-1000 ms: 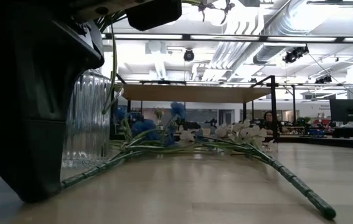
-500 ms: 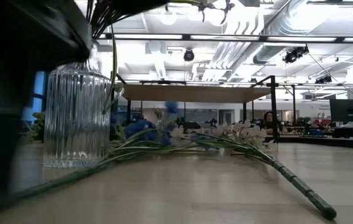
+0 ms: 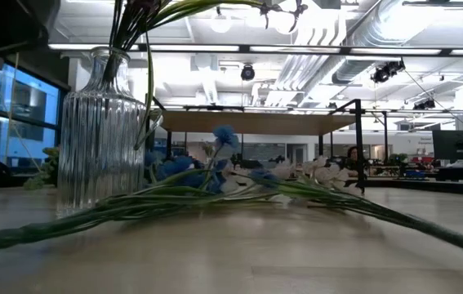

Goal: Pick and place flowers into a vace then onto a shelf
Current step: Put the blue flowers into the left transparent vase

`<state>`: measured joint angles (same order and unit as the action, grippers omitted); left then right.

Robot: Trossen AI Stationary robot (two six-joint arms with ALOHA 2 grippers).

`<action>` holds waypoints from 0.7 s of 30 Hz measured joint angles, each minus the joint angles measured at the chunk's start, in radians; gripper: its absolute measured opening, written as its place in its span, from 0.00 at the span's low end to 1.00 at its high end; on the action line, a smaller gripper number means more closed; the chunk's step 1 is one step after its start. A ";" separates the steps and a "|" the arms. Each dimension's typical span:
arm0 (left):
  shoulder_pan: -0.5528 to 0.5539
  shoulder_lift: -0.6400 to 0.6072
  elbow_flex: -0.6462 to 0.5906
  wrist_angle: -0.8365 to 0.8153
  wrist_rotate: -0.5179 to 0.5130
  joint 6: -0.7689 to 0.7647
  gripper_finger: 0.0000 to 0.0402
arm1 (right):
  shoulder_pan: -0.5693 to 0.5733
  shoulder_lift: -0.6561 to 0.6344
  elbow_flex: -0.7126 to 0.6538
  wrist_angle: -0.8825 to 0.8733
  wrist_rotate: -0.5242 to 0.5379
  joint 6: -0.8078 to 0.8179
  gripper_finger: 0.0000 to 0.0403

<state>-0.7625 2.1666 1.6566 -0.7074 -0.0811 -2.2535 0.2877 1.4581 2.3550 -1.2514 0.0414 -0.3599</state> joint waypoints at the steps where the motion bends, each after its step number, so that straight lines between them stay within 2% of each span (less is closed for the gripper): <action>1: -0.004 0.000 0.000 0.007 0.000 -0.001 0.06 | 0.000 0.000 0.000 0.000 0.000 0.000 0.00; 21: -0.004 -0.004 0.001 0.044 0.003 -0.005 0.12 | 0.000 0.000 0.000 0.002 0.000 0.000 0.00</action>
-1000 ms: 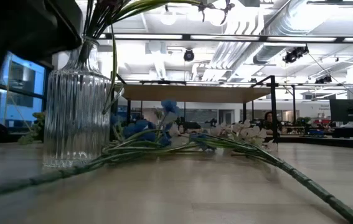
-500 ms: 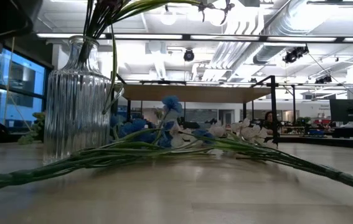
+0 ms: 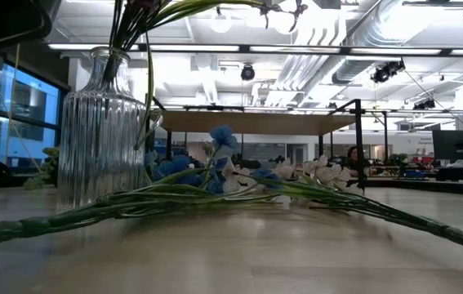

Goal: Pick and place flowers into a vace then onto a shelf
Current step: Put the blue flowers into the left transparent vase

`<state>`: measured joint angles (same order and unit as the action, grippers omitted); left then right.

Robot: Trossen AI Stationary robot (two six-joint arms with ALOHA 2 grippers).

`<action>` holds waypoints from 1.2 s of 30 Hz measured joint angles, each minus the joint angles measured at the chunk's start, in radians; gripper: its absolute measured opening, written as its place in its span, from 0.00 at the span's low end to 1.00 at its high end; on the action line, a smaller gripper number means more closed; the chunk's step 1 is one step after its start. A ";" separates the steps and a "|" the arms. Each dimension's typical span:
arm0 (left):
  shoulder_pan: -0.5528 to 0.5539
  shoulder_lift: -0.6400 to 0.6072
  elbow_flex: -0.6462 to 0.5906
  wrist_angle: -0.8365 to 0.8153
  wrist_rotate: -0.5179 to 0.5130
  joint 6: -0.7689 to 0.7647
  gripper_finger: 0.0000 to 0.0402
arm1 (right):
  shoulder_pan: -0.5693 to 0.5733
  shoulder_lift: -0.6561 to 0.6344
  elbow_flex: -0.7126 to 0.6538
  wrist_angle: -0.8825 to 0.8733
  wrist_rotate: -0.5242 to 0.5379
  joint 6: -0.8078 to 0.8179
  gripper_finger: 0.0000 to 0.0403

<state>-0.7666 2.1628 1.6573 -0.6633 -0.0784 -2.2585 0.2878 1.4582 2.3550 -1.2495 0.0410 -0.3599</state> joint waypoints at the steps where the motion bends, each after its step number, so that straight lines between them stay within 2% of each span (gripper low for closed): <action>1: 0.000 0.000 0.000 0.002 0.000 0.000 0.12 | 0.000 0.000 0.000 0.000 0.000 0.000 0.00; 15: 0.000 0.000 0.000 0.010 -0.009 -0.006 0.28 | 0.000 0.000 0.000 0.000 -0.036 0.000 0.00; 18: 0.000 0.000 0.000 0.013 -0.039 -0.006 0.30 | 0.000 0.000 0.000 0.000 -0.035 0.000 0.00; 22: 0.000 0.000 0.000 0.017 -0.087 -0.009 0.30 | 0.000 0.000 0.000 0.000 -0.033 0.000 0.00; 32: 0.028 0.000 0.001 -0.027 -0.136 -0.016 0.29 | 0.000 0.000 0.000 0.000 -0.033 0.000 0.00; 36: 0.046 0.000 0.001 -0.059 -0.121 0.012 0.29 | 0.000 0.000 0.000 0.000 -0.033 0.000 0.00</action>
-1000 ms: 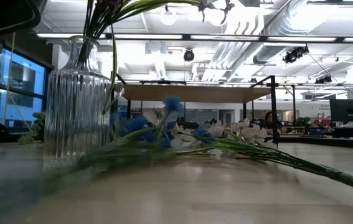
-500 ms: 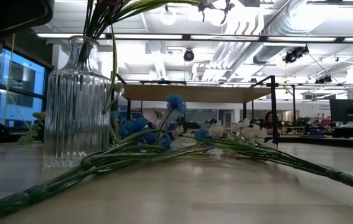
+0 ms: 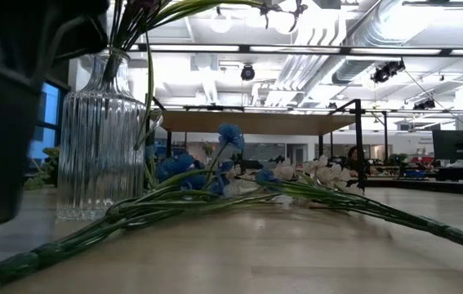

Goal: Pick and place flowers into a vace then onto a shelf
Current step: Put the blue flowers into the left transparent vase

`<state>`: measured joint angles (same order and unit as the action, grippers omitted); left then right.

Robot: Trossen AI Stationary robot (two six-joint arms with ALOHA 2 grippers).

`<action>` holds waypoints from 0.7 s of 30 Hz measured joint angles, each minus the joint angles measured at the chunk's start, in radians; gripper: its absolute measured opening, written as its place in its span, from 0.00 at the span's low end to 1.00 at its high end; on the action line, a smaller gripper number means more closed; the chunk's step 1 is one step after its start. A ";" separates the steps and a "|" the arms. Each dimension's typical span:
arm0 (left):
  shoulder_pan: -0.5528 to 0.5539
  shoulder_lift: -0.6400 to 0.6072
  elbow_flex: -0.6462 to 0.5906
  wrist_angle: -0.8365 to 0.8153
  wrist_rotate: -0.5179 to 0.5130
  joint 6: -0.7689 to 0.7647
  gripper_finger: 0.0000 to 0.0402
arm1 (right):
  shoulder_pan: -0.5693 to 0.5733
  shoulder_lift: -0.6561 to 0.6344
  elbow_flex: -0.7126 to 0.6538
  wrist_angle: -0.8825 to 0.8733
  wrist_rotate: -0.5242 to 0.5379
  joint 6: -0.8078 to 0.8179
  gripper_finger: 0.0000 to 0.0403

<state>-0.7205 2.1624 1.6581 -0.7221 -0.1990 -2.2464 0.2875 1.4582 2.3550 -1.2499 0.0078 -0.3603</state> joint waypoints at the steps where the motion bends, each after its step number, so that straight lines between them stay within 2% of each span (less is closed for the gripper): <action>1: 0.006 0.000 0.000 -0.006 0.015 0.013 0.29 | 0.000 0.000 0.000 0.000 0.000 0.000 0.00; 10: 0.061 0.008 0.001 -0.032 0.047 0.120 0.29 | 0.000 0.000 0.000 -0.002 -0.005 0.000 0.00; 21: 0.066 0.035 0.003 -0.011 0.113 0.129 0.29 | 0.000 0.000 0.000 -0.003 -0.014 -0.008 0.00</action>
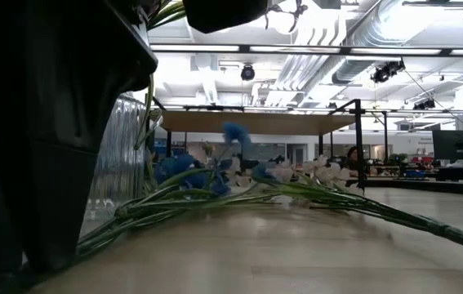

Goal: Pick and place flowers into a vace then onto a shelf
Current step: Put the blue flowers into the left transparent vase

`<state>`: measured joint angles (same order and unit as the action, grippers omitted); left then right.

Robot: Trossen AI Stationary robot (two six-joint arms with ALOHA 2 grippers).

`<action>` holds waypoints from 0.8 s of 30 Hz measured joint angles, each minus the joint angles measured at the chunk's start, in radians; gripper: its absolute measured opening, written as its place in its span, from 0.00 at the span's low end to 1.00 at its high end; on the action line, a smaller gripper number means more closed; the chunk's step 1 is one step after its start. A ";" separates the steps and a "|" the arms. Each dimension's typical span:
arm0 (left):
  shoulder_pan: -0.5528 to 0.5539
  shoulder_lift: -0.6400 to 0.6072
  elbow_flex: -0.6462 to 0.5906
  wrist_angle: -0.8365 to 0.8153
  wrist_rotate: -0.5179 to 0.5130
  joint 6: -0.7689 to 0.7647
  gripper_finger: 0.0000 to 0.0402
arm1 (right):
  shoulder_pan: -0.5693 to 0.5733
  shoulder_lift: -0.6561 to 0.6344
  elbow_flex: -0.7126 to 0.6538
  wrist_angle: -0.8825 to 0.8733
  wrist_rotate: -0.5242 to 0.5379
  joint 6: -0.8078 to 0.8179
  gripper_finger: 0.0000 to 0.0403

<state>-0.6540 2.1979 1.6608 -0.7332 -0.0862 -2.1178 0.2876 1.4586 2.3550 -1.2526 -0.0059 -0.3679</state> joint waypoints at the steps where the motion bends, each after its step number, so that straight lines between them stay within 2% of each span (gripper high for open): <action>1: 0.000 0.000 0.000 0.000 0.001 0.000 0.29 | 0.000 0.000 0.000 0.000 0.000 0.000 0.00; 12: 0.001 0.002 -0.001 0.004 0.016 -0.008 0.28 | 0.000 0.000 0.000 0.000 0.001 0.000 0.00; 24: 0.000 0.004 0.000 0.020 0.025 -0.009 0.07 | 0.000 0.000 0.000 0.000 0.002 0.000 0.00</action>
<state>-0.6544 2.2017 1.6604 -0.7128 -0.0608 -2.1263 0.2876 1.4586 2.3550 -1.2526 -0.0044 -0.3679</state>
